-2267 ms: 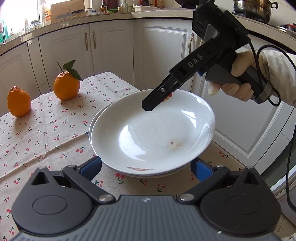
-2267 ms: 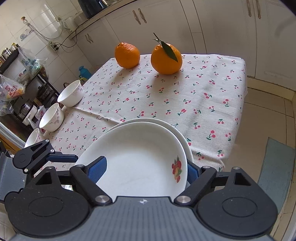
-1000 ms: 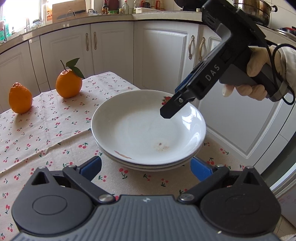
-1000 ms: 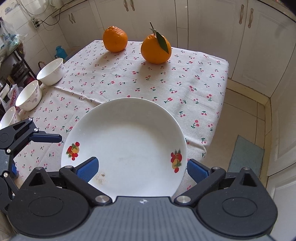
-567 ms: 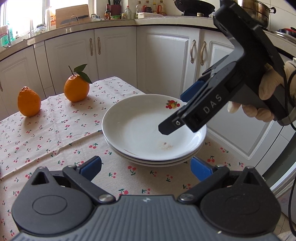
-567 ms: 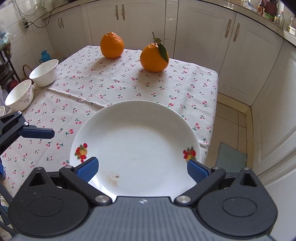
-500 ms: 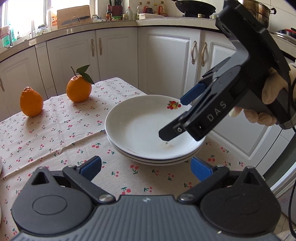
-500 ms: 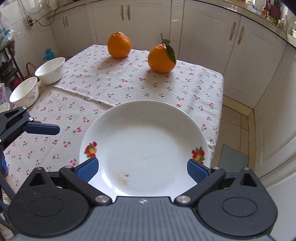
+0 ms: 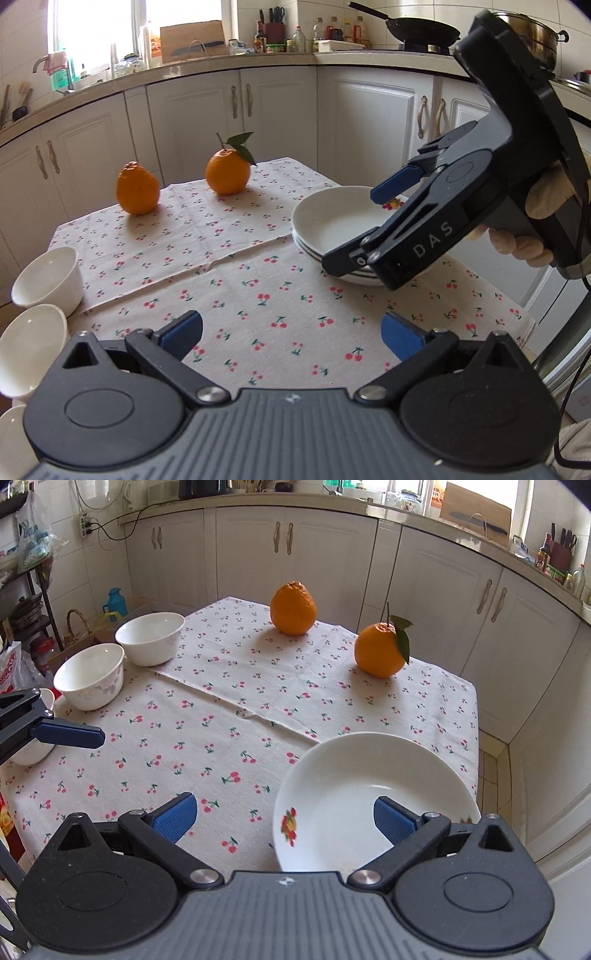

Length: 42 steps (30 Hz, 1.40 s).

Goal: Organize plates and bowls
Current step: 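Open both grippers and withdraw them from the plate stack, then reach the right gripper to a white bowl and grip its rim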

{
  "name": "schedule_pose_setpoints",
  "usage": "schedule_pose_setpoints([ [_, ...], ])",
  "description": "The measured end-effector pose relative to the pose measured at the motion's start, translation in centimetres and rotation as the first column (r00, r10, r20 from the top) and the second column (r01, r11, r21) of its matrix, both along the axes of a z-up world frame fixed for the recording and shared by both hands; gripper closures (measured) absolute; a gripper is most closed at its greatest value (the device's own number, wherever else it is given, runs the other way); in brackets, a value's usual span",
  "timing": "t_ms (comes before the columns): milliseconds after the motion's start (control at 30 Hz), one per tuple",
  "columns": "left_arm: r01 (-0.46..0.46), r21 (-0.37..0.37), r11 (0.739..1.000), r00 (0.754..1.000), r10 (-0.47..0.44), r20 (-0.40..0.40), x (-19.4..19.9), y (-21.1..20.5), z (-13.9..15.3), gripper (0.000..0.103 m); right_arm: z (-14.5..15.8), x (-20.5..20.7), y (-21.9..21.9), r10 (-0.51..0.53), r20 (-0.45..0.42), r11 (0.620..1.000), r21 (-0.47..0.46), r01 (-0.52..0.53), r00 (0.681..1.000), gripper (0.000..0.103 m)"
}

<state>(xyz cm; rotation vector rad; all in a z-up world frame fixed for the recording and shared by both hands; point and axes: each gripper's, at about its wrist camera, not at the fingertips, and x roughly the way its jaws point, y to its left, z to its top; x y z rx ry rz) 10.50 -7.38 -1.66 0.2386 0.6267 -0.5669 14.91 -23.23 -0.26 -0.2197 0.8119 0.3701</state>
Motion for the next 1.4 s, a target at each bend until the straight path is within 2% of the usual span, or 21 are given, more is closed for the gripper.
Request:
schedule_pose_setpoints([
  [300,-0.145,0.004,0.989,0.989,0.145,0.039,-2.5,7.1,0.3,0.001,1.0,-1.4,7.3,0.071,0.106,0.996,0.047,-0.076,0.992,0.000],
  [533,-0.249,0.042,0.967,0.965,0.245,0.092,-5.0,12.2,0.0,0.001,0.6,-2.0,13.9,0.206,0.101,0.974,0.077,-0.214,0.973,0.000],
  [767,-0.332,0.060,0.941,0.942,0.328,0.068,-5.6,16.6,-1.4,0.001,0.3,-2.6,18.8,0.318,0.095,0.935,0.136,-0.328,0.944,0.000],
  [967,-0.347,0.068,0.936,0.938,0.345,0.036,-4.7,18.5,-3.0,0.001,-0.5,-2.5,21.4,0.370,0.064,0.917,0.136,-0.376,0.927,0.000],
  [1400,-0.309,0.044,0.950,0.951,0.309,0.011,-3.5,19.5,-4.6,0.002,-2.2,-1.3,24.5,0.431,-0.024,0.892,0.164,-0.422,0.902,0.002],
])
